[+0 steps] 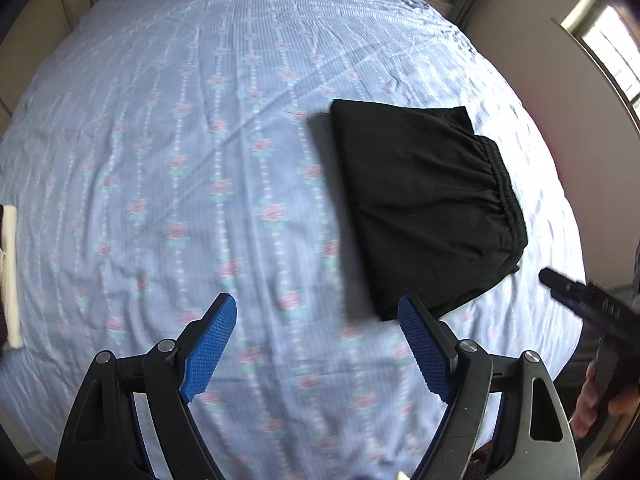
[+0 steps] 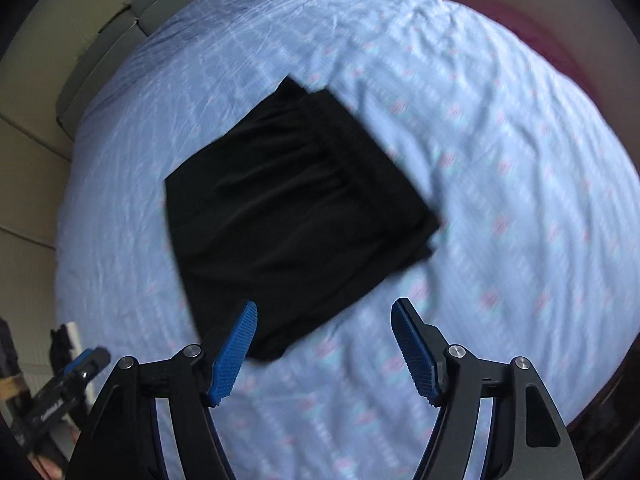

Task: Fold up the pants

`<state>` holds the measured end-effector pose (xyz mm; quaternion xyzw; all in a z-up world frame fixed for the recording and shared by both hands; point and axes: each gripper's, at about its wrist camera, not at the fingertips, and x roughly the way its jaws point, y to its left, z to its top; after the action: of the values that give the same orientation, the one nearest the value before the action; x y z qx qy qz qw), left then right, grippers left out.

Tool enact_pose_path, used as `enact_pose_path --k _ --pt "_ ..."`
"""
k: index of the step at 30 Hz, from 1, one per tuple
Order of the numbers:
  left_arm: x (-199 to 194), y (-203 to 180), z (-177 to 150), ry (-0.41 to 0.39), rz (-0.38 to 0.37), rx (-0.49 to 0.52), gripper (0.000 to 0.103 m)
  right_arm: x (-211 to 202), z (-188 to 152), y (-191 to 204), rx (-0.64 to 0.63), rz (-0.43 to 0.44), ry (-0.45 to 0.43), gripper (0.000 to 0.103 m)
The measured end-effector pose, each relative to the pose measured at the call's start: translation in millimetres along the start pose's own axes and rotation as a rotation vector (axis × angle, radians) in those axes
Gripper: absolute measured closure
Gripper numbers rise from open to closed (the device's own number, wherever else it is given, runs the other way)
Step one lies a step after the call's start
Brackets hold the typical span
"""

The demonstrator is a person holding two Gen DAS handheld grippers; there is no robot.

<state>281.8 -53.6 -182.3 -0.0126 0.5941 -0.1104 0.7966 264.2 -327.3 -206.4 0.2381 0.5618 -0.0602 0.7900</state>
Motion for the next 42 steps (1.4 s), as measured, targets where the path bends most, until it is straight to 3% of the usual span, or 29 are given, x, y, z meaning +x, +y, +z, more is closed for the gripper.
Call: enact_pose_path --k 4,10,14,20,25,31,37,41,42 --pt "-6.2 26.7 -5.1 0.013 -0.003 0.068 0.020 11.6 -47.5 24.4 0.071 0.010 0.008 0.032" --pt "-10.9 50.3 -0.5 0.014 -0.042 0.199 0.020 35.0 -100.5 58.8 0.265 0.114 -0.027 0.032" --pt "-0.8 65.8 10.7 0.028 -0.089 0.249 0.020 62.1 -115.2 80.5 0.342 0.137 -0.045 0.032" --pt "34.1 71.4 76.3 0.031 -0.199 0.276 0.020 83.5 -114.3 99.1 0.405 0.079 -0.085 0.032" --pt "71.9 51.1 133.7 0.036 -0.277 0.291 0.023 93.7 -109.7 102.6 0.415 0.024 -0.092 0.033" --pt "127.4 27.2 183.6 0.090 -0.382 0.204 0.029 105.2 -100.1 110.8 0.384 -0.018 -0.082 0.034" --pt "176.9 2.9 190.6 0.161 -0.349 0.213 0.029 110.0 -92.9 104.2 0.449 -0.011 -0.095 0.034" --pt "188.1 2.0 195.9 0.144 -0.377 0.155 0.030 118.2 -82.9 99.2 0.442 -0.022 -0.090 0.035" --pt "189.3 0.9 197.2 0.143 -0.385 0.146 0.037 121.1 -81.9 97.7 0.449 -0.015 -0.080 0.039"
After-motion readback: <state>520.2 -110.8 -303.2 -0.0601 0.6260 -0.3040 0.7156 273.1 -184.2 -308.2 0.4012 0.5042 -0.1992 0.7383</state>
